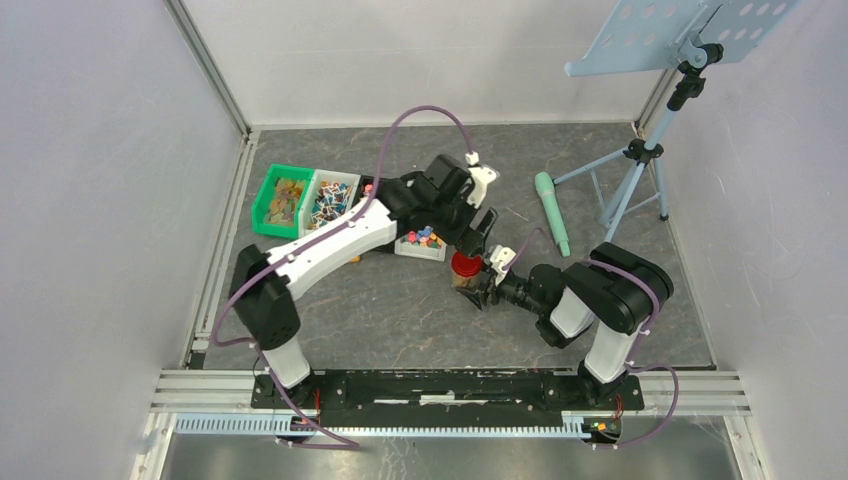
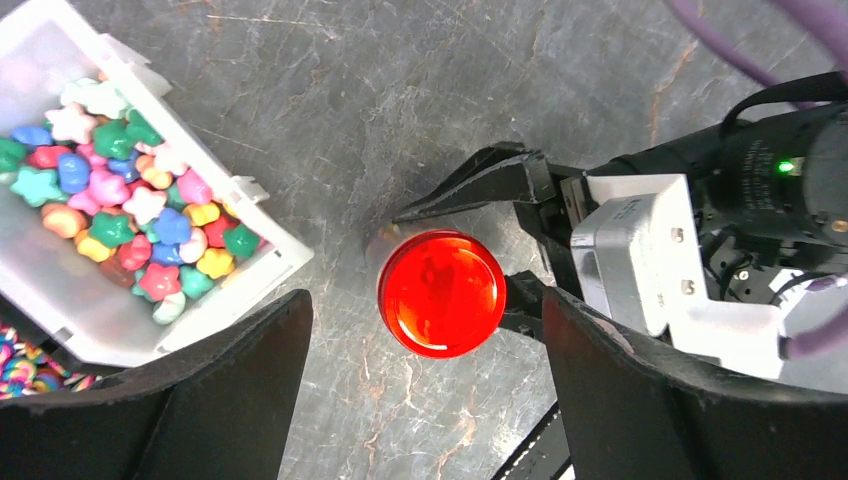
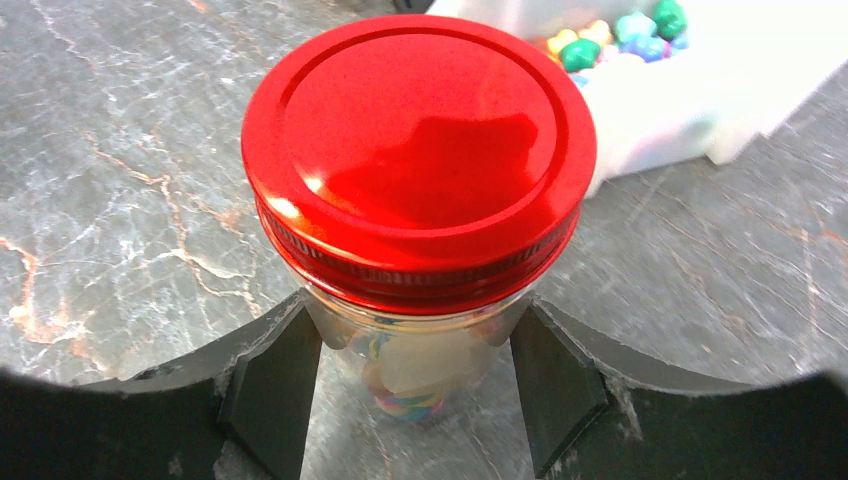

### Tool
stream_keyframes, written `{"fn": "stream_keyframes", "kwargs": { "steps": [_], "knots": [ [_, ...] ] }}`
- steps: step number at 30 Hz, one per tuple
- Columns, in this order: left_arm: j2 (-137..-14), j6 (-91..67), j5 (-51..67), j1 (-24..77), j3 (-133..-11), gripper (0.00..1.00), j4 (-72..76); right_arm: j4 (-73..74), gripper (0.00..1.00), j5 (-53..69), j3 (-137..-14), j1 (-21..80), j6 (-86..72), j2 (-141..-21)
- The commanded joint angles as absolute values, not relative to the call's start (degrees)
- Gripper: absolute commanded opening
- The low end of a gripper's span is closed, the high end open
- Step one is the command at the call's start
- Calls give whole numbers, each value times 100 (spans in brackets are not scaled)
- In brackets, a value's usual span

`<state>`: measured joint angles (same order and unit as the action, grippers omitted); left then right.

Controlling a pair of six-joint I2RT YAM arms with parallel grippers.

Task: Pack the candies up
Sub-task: Screw the bottle lid onto the packing bottle.

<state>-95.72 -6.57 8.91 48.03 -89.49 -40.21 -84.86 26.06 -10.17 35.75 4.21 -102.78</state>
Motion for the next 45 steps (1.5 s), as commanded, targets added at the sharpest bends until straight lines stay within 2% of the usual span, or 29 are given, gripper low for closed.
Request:
{"fn": "stream_keyframes", "kwargs": {
  "steps": [1,9,15,28,36,45],
  "knots": [
    [-9077,-492,1311,4737,-8526,89,-4092,-11212,62,2822,-1194,3870,583,-10401],
    [-8882,-321,1359,4749,-8012,86,-4169,-11211,62,2882,-1120,4086,624,-10354],
    [-8641,716,1863,4772,-7088,88,-3283,-11208,62,2982,-1159,4127,589,-10371],
    [-8660,1443,2074,4773,-6830,89,-2953,-11207,59,3111,-1126,4148,532,-10373],
    [-8192,2108,2365,4772,-6431,89,-2785,-11213,57,3293,-962,4147,492,-10189],
    [-7866,2968,3131,4730,-6732,94,-3714,-11204,54,3537,-755,4147,258,-9645]
  ]
}}
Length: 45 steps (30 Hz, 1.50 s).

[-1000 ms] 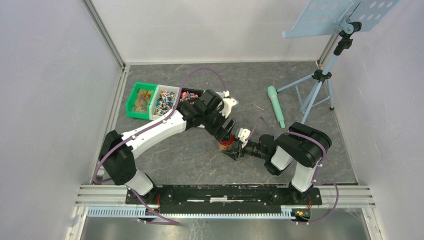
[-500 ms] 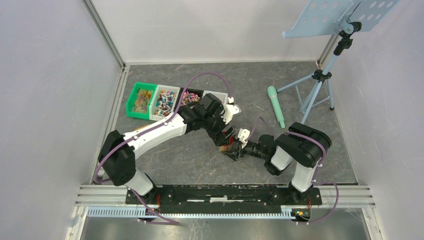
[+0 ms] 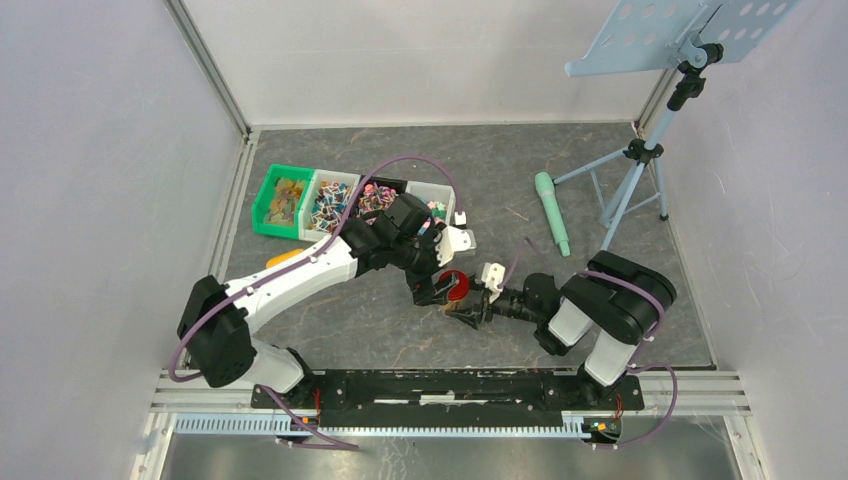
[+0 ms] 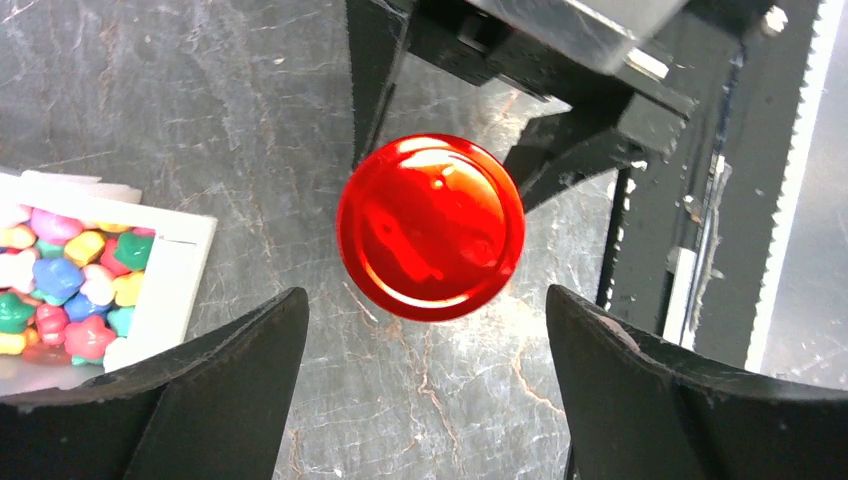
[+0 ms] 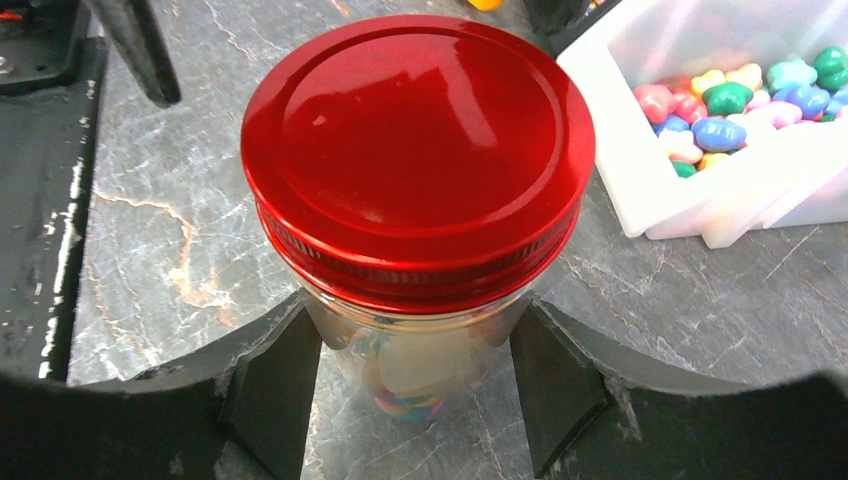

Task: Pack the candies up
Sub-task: Screw the bottle lid onto the packing bottle.

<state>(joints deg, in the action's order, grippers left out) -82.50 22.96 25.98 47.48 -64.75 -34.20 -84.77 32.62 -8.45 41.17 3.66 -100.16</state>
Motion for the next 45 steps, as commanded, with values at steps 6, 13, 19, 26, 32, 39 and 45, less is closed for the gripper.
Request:
{"fn": "stream_keyframes", "kwargs": {
  "steps": [6,13,19,26,32,39,45],
  "knots": [
    [-7479,3043,3280,4711,-6664,100,-3454,-11204,54,3751,-703,4141,9,-9333],
    [-6778,1480,2747,4726,-5713,100,-1247,-10647,52,3156,-661,4146,-344,-8658],
    [-6496,-43,1523,4879,-5196,89,179,-9888,53,2643,-810,4148,-458,-8136],
    [-6151,717,383,5720,-4678,92,934,-9145,53,2375,-1222,4173,-913,-8021],
    [-6107,660,43,5785,-4628,94,978,-8776,53,2338,-1385,4206,-783,-7980],
    [-6061,865,-570,5899,-4483,96,1362,-8614,53,2400,-1515,4260,-785,-8060],
    [-5914,1092,-238,5930,-4453,100,1328,-8528,53,2399,-1577,4271,-795,-8134]
  ]
}}
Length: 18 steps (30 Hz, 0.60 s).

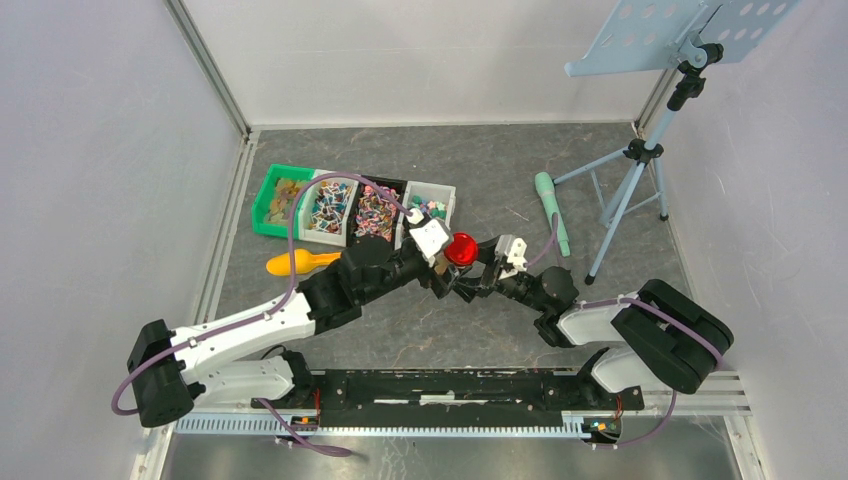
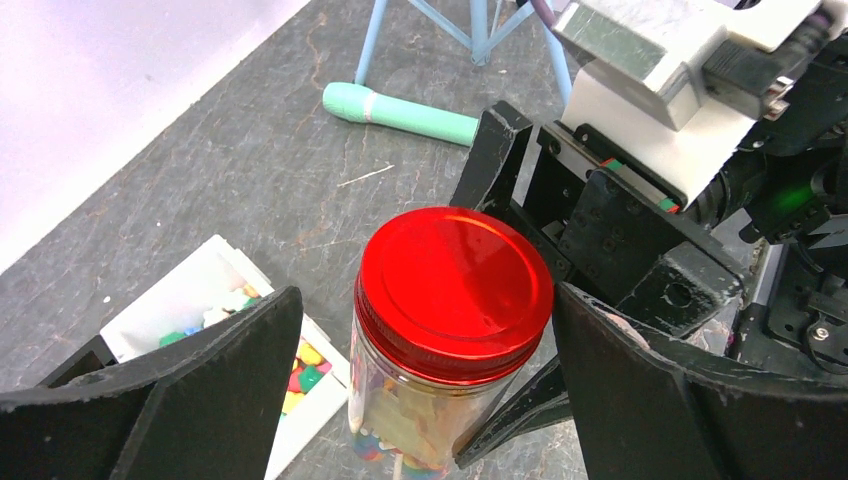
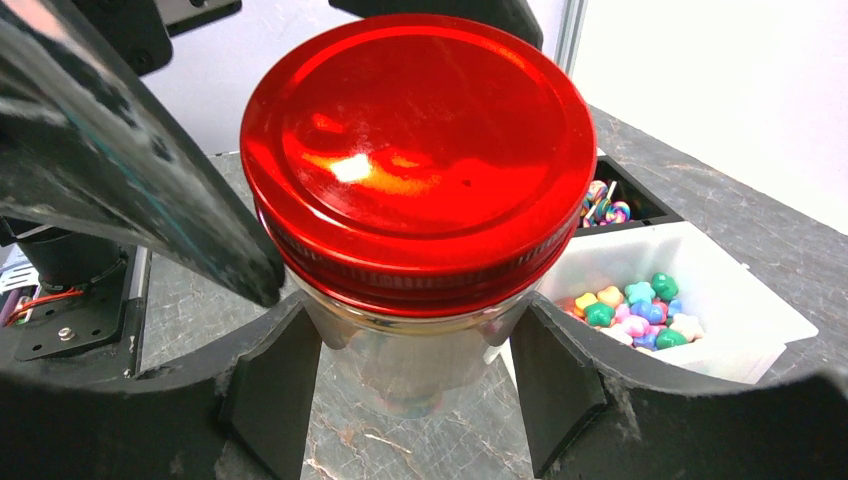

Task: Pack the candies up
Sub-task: Screw the bottle lid onto the packing bottle.

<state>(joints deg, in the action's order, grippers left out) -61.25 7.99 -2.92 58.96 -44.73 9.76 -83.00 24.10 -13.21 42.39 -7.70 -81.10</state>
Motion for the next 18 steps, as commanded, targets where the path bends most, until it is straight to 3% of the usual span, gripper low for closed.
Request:
{"fn": "stream_keyframes", "kwargs": {
  "steps": [1,10,18],
  "knots": [
    [-5894,1099,-205,5934,-4431,100,1312,-8534,53,2419,-1586,4265,-800,-8145],
    [-6092,1127,202,5932,-4599,98,1064,-8266,53,2523,-1602,4273,-699,-8016],
    [-6262,1183,333,5932,-4734,85,902,-8238,48,2730,-1527,4274,-612,-7853]
  ]
}}
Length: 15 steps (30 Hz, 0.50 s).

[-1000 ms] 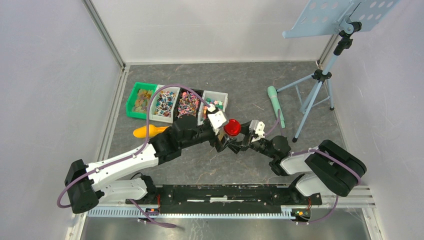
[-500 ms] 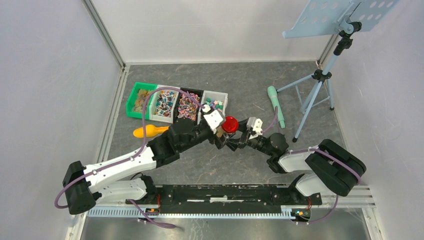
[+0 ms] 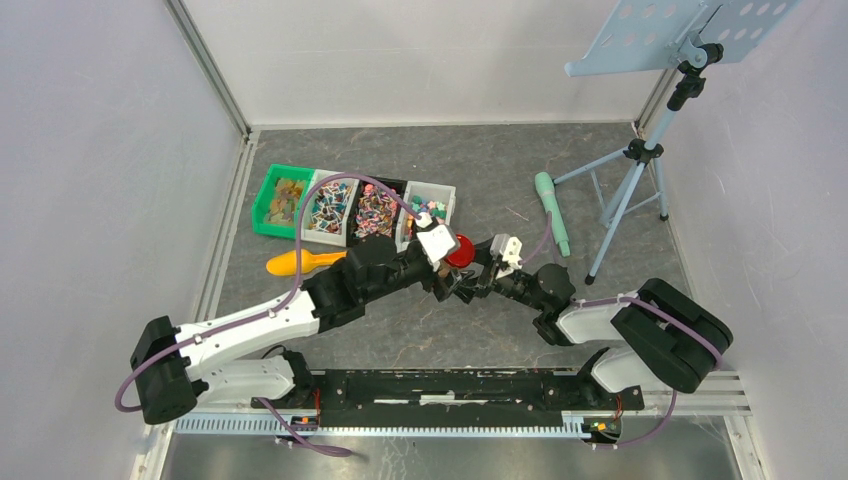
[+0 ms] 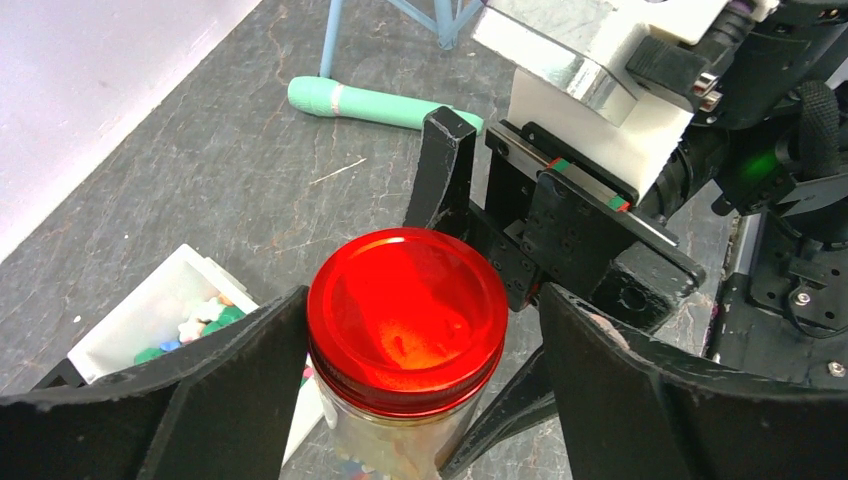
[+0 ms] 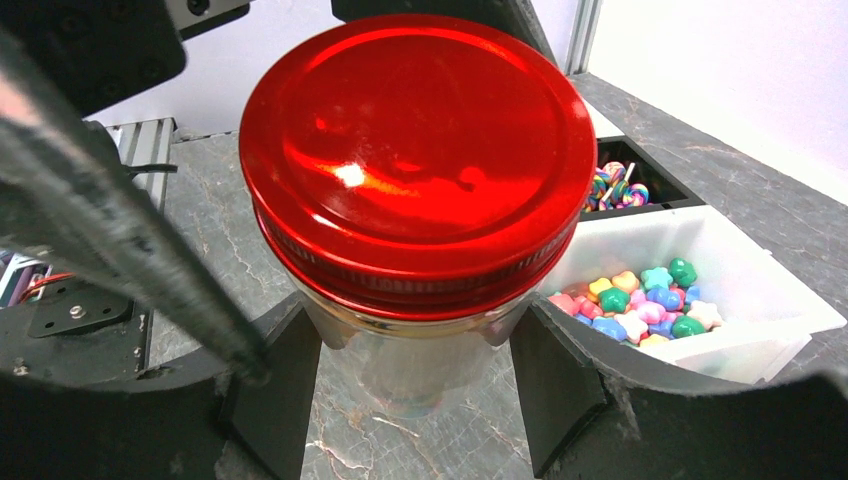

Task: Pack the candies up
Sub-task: Screw the bottle lid onto the packing bottle.

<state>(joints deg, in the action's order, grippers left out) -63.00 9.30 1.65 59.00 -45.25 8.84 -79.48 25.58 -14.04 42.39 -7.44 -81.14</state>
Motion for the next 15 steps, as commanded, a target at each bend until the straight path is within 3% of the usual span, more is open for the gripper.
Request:
{"fn": "stream_keyframes", "kwargs": {
  "steps": [1,4,7,9,15],
  "knots": [
    [-6236,1213,329,5921,-4722,83,840,-8232,47,2740,-1490,4274,-551,-7788],
    [-6151,1315,430,5882,-4694,76,629,-8115,47,2855,-1432,4270,-339,-7619],
    [-6077,1404,729,5800,-4703,55,417,-7939,47,3125,-1446,4267,-167,-7510],
    [-6043,1495,1071,5704,-4726,47,224,-8033,46,3295,-1391,4270,-115,-7453],
    [-5966,1907,2609,5240,-4908,43,-652,-8166,46,4098,-1289,4232,-45,-7162]
  ]
}}
